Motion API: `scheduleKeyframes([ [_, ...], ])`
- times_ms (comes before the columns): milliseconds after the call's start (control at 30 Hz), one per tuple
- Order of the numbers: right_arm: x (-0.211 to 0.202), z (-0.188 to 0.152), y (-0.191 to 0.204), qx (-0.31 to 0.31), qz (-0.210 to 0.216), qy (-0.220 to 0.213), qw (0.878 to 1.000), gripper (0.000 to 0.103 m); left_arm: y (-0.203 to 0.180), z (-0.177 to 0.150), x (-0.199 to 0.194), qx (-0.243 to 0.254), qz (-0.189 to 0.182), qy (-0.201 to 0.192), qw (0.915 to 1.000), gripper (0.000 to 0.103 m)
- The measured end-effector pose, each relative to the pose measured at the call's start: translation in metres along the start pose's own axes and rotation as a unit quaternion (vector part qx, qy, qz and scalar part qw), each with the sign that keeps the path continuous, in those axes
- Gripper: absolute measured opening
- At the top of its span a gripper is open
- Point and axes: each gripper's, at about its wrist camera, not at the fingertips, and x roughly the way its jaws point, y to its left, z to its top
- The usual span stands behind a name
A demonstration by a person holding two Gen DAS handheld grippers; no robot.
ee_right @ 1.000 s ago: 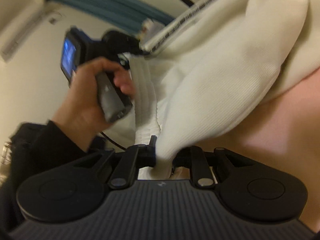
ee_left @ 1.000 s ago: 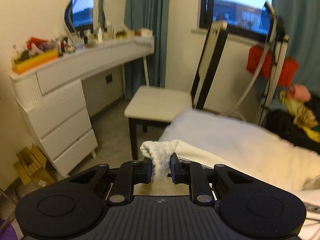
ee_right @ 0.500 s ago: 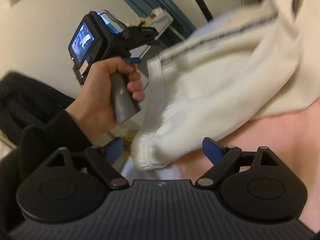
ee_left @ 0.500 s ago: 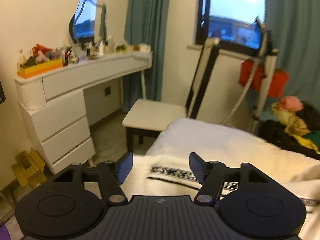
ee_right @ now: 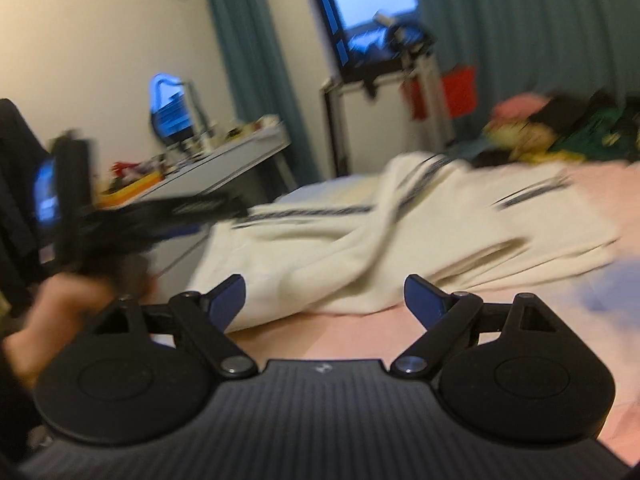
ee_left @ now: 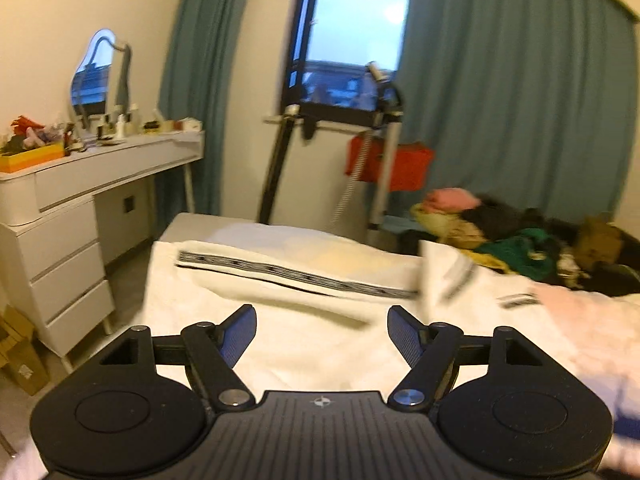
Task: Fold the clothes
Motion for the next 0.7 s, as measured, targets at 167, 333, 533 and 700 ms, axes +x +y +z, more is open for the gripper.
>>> scheduleKeyframes([
  [167, -0.017, -0.015, -0.04, 0.005, -0.052, -0.046, 0.998, 0.088, -0.027, -0.05, -0.01, -0.013, -0.021, 0.015, 0.9996, 0.083],
  [333, -0.025, -0.02, -0.064, 0.016, -0.069, -0.054, 0.996, 0.088, -0.044, -0.076, -0.001, -0.012, -0.025, 0.032, 0.9991, 0.082],
  [533, -0.028, -0.011, -0.078, 0.027, -0.079, -0.052, 0.995, 0.088, -0.042, -0.078, 0.014, 0.002, -0.024, 0.032, 0.9992, 0.082],
  [700, -0.03, -0.013, -0.09, 0.051, -0.08, -0.031, 0.995, 0.088, -0.039, -0.082, 0.041, 0.008, -0.026, 0.071, 0.9971, 0.082],
])
